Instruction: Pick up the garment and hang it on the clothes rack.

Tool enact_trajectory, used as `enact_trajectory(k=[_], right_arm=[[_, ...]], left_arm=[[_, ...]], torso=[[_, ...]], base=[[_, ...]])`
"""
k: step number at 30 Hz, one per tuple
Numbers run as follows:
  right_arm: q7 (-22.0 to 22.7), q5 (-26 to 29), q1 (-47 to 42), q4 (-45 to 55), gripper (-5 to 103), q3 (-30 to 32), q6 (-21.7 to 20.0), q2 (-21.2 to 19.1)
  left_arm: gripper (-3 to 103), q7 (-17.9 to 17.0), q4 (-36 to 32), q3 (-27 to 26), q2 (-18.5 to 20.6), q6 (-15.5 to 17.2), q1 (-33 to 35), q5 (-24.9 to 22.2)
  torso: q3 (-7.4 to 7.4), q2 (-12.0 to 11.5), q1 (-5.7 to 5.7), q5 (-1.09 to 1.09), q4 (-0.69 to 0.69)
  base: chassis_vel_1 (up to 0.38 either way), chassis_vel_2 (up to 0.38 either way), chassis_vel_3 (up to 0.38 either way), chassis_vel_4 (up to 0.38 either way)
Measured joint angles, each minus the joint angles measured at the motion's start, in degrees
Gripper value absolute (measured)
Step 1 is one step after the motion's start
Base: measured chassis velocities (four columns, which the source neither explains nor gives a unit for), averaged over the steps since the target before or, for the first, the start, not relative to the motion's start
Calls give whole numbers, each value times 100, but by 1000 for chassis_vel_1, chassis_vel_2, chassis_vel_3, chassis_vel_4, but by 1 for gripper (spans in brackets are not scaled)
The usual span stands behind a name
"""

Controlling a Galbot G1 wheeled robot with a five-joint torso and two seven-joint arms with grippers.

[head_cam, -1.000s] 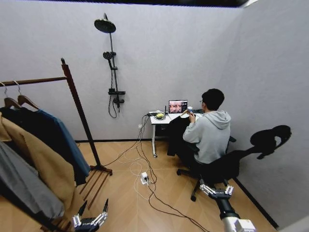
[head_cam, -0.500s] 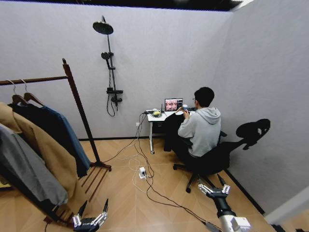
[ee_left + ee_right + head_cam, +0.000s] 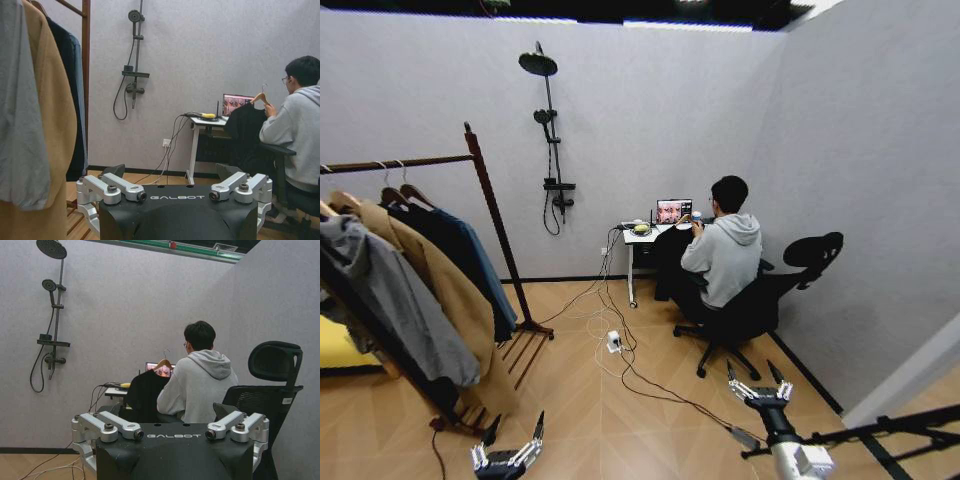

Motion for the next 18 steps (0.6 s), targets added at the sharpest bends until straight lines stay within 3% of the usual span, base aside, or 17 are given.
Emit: enact_trajectory(k=[5, 6, 10, 11, 12, 16, 17, 18], right_arm=[[0, -1, -41, 1, 100, -23, 28, -2], [0, -5, -48, 0, 100, -34, 32, -1], [0, -34, -59, 4, 100, -57, 41, 3], [-1, -43, -58, 8, 100, -70, 41, 6], [-1, -43, -58, 8, 100, -70, 41, 6], [-22, -68, -50, 23, 100, -85, 79, 20], [-39, -114, -37, 7, 100, -87, 109, 33], [-39, -114, -37, 7, 100, -87, 109, 33]], left_arm=[[100, 0, 1, 0, 0, 0, 0, 0], [100, 1, 0, 0, 0, 0, 0, 0], [100, -1, 1, 0, 1, 0, 1, 0], [100, -1, 0, 0, 0, 0, 0, 0], [100, -1, 0, 0, 0, 0, 0, 0], [100, -1, 1, 0, 1, 0, 0, 0], [100, -1, 0, 0, 0, 0, 1, 0], [100, -1, 0, 0, 0, 0, 1, 0]], torso=[[-1, 2, -2, -8, 0], [0, 1, -2, 4, 0], [-2, 2, -3, -8, 0], [1, -1, 1, 6, 2], [1, -1, 1, 6, 2], [-1, 1, -1, -8, 0], [0, 0, 0, 6, 2], [0, 0, 0, 6, 2]], base=[[345, -373, -367, 370], [383, -356, -382, 364], [339, -385, -328, 368], [376, -339, -375, 350], [376, -339, -375, 350], [351, -349, -339, 359], [318, -313, -313, 342], [318, -313, -313, 342]])
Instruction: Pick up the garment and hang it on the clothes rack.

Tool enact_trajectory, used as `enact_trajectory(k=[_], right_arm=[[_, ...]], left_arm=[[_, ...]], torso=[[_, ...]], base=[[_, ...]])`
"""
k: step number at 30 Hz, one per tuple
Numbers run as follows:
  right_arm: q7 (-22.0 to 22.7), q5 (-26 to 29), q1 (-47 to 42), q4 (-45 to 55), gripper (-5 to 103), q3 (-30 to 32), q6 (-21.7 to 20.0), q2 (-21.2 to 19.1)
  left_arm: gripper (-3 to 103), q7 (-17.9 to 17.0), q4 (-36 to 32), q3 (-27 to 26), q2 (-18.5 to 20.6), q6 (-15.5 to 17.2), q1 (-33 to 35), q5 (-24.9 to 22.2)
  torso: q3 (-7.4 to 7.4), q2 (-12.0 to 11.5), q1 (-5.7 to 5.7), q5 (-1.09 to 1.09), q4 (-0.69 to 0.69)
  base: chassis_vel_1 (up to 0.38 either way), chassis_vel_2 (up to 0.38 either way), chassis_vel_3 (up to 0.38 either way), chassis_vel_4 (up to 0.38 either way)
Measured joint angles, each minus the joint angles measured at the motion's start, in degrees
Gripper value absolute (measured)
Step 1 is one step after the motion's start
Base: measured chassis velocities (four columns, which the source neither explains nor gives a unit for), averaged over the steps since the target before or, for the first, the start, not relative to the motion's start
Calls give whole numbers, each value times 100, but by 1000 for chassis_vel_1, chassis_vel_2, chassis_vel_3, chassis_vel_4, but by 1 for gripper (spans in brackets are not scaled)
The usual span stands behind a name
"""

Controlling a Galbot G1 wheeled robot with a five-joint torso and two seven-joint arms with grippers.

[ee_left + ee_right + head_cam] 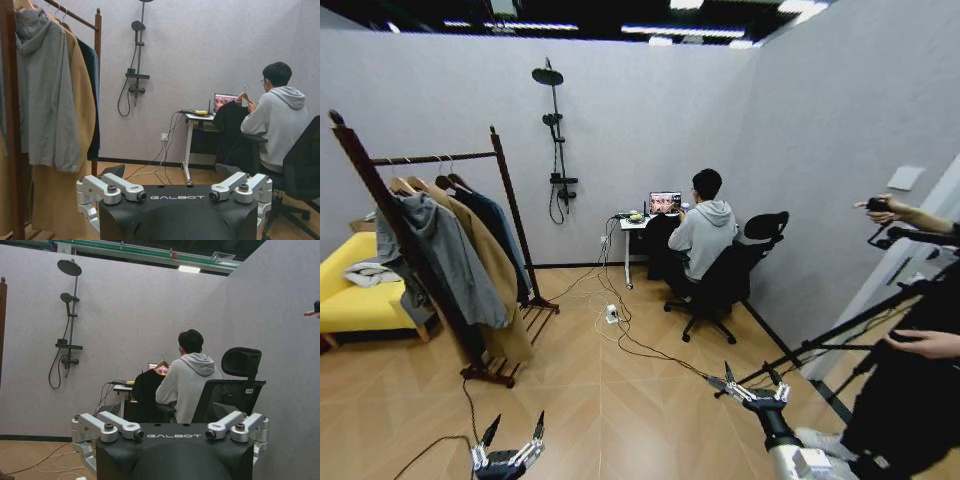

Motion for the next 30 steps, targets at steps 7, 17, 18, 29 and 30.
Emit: enact_trajectory(k=[7, 17, 18, 29, 30], right_arm=[[-14, -79, 45, 15, 100, 11, -44, 42], [-16, -237, 141, 73, 100, -117, -148, 140], [-16, -253, 157, 80, 100, -143, -165, 159], [-270, -267, 177, 112, 100, -196, -306, 211], [-270, -267, 177, 112, 100, -196, -306, 211]], left_arm=[[100, 1, 0, 0, 0, 0, 0, 0], [100, 0, 0, 1, 0, 0, -2, 0], [100, 1, 0, 1, 0, 0, -1, 0], [100, 1, 0, 1, 0, 0, 0, 0], [100, 1, 0, 1, 0, 0, 0, 0]], torso=[[-2, 3, -5, -7, -3], [3, -5, 10, -7, 0], [2, -4, 8, -7, -1], [0, 0, 1, -7, -1], [0, 0, 1, -7, -1]], base=[[143, -162, -159, 168], [-45, 41, 41, -44], [0, 0, 0, 0], [1, -5, -3, 2], [0, 0, 0, 0]])
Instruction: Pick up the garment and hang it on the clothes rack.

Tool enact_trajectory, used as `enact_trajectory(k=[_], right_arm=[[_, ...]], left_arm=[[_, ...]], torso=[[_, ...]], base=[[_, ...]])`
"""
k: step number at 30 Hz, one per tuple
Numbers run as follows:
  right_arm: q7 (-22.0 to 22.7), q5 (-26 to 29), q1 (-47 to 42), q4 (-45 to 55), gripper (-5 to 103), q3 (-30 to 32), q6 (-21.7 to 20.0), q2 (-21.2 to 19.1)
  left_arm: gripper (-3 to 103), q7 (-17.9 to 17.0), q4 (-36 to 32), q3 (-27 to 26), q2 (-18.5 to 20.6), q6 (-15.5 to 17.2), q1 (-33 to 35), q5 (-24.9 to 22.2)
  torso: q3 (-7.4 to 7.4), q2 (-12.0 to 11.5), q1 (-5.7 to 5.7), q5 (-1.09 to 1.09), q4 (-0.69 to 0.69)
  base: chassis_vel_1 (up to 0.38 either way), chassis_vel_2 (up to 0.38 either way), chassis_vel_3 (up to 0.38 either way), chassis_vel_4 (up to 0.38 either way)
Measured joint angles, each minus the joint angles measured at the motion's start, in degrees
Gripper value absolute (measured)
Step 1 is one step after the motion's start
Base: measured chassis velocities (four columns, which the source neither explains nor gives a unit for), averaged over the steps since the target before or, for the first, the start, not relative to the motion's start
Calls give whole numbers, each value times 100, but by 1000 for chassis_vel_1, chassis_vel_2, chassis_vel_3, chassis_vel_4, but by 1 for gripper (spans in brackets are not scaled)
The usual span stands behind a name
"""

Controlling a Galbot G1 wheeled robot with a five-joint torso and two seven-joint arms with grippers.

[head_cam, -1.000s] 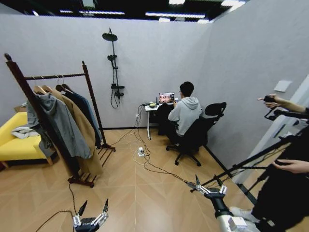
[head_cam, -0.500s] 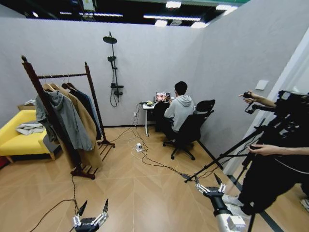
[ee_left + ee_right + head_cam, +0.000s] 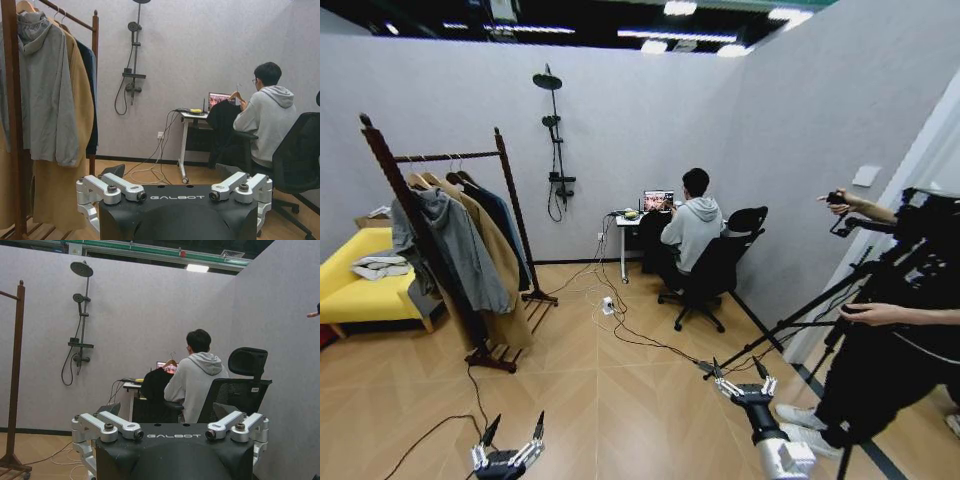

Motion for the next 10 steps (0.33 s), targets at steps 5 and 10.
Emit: enact_trajectory(k=[5, 10], right_arm=[[-105, 104, 37, 35, 100, -13, -116, -3], [-142, 125, 115, 49, 100, -24, -211, -18]], left_arm=[[100, 0, 0, 0, 0, 0, 0, 0], [100, 0, 0, 0, 0, 0, 0, 0]], torso=[[0, 0, 1, 0, 0], [0, 0, 0, 0, 0]], base=[[0, 0, 0, 0], [0, 0, 0, 0]])
